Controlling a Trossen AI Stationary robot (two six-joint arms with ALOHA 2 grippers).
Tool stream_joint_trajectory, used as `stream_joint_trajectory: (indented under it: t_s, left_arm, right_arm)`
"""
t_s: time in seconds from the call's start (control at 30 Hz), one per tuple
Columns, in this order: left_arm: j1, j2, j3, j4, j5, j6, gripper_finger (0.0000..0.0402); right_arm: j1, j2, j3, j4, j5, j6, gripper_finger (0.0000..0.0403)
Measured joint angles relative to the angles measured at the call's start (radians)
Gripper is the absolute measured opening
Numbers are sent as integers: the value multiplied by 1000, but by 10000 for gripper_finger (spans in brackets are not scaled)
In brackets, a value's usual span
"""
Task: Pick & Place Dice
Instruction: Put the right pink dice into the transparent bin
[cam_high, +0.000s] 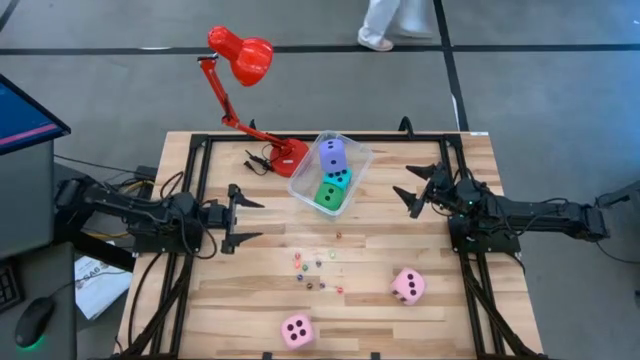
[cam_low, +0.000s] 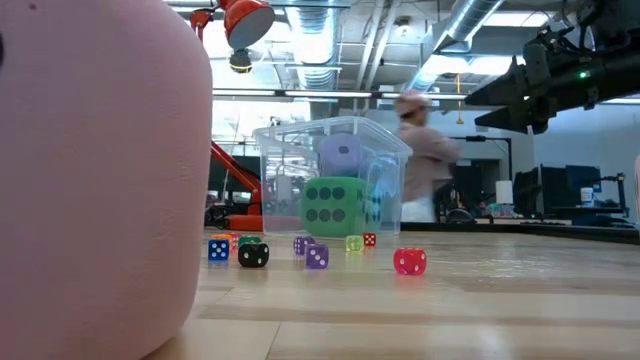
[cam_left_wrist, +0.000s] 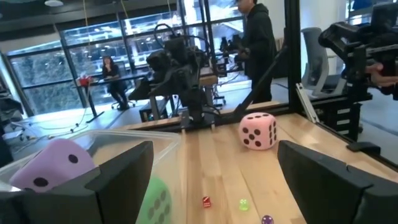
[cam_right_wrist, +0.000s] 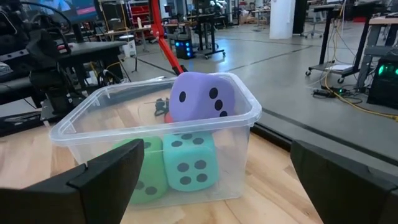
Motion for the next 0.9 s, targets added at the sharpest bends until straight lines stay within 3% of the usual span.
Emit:
stream_joint_trajectory:
  t_s: [0.4,0.9]
  left_arm:
    - [0,-131,0,-127,-1,0,333]
    - [0,-273,0,-227,-5,26,333]
  right_arm:
    - [0,0,133,-163,0,1,400]
    - [0,1,144,-210,0,15,400]
